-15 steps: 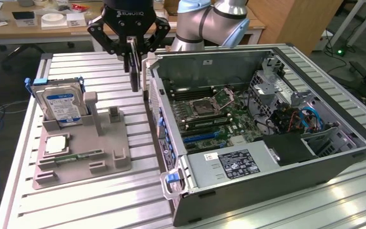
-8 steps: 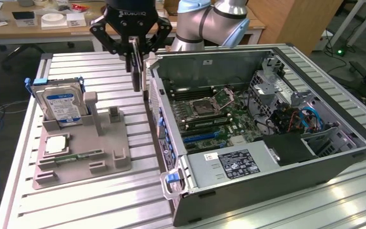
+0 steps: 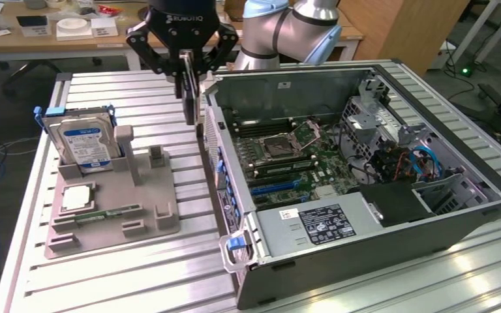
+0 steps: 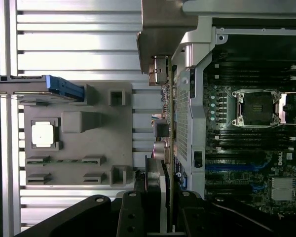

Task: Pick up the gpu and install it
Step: 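Pick up the gpu and move the gpu toward the slot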

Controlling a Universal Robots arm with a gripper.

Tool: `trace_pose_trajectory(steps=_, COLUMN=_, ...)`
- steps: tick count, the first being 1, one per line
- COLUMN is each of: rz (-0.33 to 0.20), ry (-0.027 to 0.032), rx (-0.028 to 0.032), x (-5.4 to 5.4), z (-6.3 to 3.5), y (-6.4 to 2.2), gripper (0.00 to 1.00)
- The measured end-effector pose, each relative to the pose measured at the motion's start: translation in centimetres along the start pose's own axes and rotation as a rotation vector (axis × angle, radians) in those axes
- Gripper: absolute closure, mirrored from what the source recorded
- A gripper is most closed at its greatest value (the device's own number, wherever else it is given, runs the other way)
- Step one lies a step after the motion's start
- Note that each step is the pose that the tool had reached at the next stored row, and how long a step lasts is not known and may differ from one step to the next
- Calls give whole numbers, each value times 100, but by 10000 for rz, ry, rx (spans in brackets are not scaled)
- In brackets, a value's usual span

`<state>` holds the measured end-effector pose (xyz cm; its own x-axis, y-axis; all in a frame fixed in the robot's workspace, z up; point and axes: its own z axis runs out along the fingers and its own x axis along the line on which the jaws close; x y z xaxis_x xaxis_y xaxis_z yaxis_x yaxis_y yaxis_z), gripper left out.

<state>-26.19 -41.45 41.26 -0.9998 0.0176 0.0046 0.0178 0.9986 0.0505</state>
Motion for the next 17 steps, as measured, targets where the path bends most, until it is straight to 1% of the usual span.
trace_pose_trajectory(steps=17, rz=1, ry=0, rx=0, x=-84, z=0, y=1, gripper=72)
